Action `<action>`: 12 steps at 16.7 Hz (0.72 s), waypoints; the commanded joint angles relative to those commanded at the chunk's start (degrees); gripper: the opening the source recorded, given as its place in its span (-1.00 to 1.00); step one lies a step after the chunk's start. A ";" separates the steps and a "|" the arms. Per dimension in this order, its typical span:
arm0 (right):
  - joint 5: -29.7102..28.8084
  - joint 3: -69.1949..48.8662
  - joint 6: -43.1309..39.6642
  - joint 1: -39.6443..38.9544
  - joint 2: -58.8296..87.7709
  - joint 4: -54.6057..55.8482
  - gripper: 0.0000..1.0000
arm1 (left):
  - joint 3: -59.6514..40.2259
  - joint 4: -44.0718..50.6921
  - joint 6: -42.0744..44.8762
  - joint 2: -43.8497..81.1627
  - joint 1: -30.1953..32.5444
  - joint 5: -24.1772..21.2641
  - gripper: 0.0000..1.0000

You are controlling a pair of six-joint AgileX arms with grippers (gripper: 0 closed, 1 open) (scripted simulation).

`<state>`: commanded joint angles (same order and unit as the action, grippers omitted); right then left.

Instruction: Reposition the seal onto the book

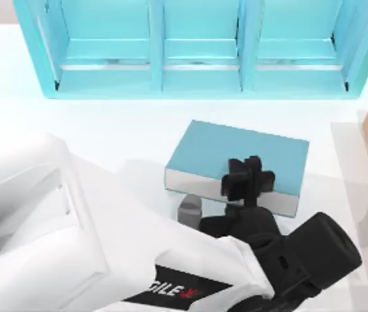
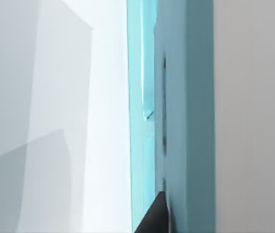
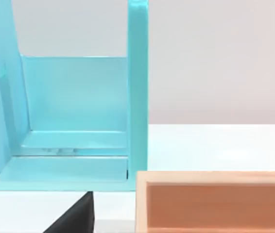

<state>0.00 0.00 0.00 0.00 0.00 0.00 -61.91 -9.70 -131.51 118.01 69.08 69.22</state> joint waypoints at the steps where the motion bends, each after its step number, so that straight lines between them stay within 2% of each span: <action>1: 0.00 0.00 0.00 0.00 0.00 0.00 1.00 | 0.19 -0.75 -0.01 0.46 0.01 0.00 -1.00; 5: 0.00 0.00 0.00 0.00 0.00 0.00 1.00 | 0.24 -0.97 -0.01 0.59 0.01 0.01 -1.00; 12: 0.00 0.00 0.00 0.00 0.00 0.00 1.00 | 0.24 -0.97 -0.01 0.59 0.01 0.01 0.06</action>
<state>0.00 0.00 0.00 0.00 0.00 0.00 -61.66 -10.66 -131.52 118.60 69.09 69.23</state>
